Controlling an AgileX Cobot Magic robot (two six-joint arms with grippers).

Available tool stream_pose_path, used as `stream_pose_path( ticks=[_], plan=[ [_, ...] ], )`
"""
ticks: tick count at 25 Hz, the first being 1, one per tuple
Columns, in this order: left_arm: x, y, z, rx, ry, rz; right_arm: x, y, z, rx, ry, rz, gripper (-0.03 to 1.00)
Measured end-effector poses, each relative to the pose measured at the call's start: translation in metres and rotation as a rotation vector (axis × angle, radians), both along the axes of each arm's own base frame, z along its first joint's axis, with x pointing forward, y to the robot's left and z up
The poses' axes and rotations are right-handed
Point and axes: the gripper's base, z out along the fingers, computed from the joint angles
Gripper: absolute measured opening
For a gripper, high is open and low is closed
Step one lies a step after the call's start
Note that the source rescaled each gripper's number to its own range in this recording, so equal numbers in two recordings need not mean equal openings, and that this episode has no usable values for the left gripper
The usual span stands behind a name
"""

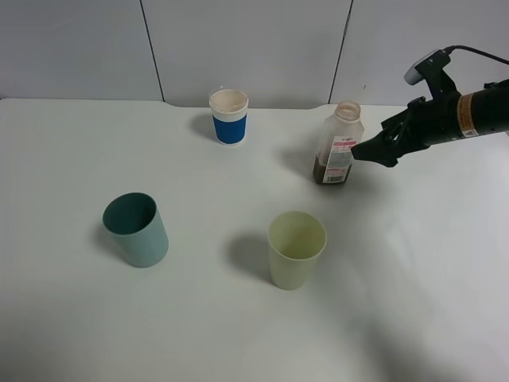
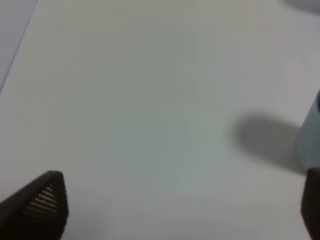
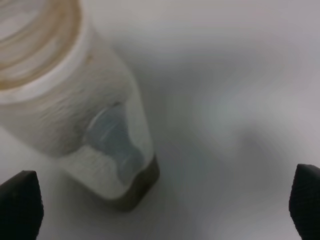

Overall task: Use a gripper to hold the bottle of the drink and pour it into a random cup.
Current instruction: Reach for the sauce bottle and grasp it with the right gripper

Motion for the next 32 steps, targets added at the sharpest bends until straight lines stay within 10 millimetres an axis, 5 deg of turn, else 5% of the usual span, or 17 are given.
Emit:
stream_pose_path(
  ticks=[15, 32],
  plan=[
    [0.0, 0.0, 0.0, 0.0, 0.0, 0.0, 0.013, 0.008, -0.021, 0.091, 0.046, 0.098, 1.0],
    [0.0, 0.0, 0.0, 0.0, 0.0, 0.0, 0.01, 0.047, -0.023, 0.004, -0.034, 0.258, 1.0]
  ],
)
